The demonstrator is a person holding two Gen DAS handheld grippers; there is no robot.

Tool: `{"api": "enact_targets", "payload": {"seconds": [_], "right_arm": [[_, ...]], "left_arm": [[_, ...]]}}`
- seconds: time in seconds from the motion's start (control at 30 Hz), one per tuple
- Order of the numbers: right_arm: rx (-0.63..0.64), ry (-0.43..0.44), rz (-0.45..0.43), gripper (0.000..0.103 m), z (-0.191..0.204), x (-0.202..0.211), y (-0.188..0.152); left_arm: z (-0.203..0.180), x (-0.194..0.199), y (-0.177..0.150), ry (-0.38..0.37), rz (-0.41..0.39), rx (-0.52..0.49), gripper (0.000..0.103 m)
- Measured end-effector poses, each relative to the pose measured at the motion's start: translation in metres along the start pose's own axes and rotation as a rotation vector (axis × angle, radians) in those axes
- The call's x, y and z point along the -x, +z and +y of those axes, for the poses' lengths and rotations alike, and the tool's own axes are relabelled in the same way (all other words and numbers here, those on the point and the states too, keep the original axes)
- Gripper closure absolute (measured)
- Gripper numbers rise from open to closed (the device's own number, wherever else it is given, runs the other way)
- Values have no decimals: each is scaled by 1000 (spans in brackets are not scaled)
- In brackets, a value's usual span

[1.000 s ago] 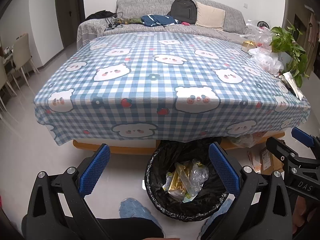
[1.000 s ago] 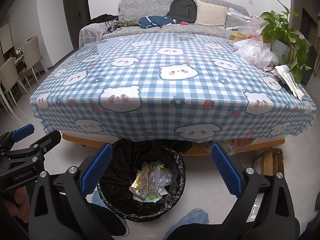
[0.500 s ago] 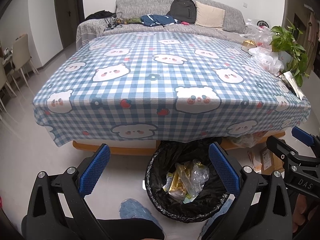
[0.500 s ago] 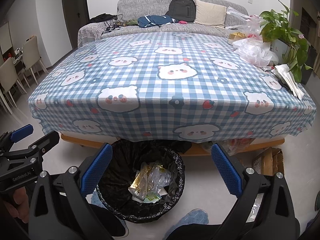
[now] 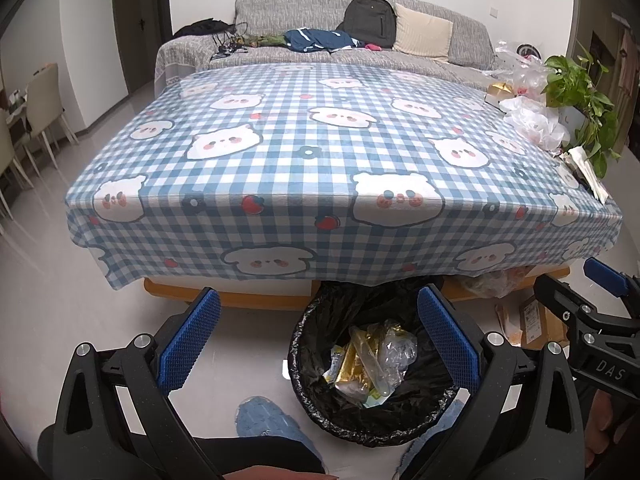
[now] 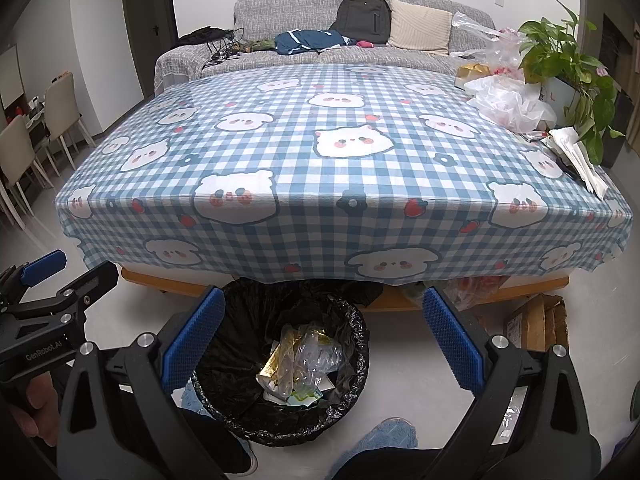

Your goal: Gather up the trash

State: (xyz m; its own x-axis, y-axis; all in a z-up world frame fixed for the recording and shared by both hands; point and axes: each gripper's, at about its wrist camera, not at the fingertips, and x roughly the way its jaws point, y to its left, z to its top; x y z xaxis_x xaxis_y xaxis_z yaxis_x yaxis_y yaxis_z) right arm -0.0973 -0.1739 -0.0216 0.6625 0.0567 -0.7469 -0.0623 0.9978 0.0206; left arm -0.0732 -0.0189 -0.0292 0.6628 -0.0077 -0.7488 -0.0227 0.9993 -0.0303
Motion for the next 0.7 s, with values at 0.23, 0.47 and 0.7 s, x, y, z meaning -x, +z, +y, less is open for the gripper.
{"api": "enact_targets", "payload": {"seconds": [0.23, 0.47, 0.7], "right_arm": [[-1, 0, 1, 8, -1, -1, 0], [-1, 1, 2, 8, -1, -2, 0], [-2, -1, 2, 8, -4, -4, -1]], "left_arm": [[-3, 1, 0, 2, -9, -8, 6], [-5, 1, 1, 19, -12, -23, 6], [-2, -1, 3, -1, -2, -3, 6]]}}
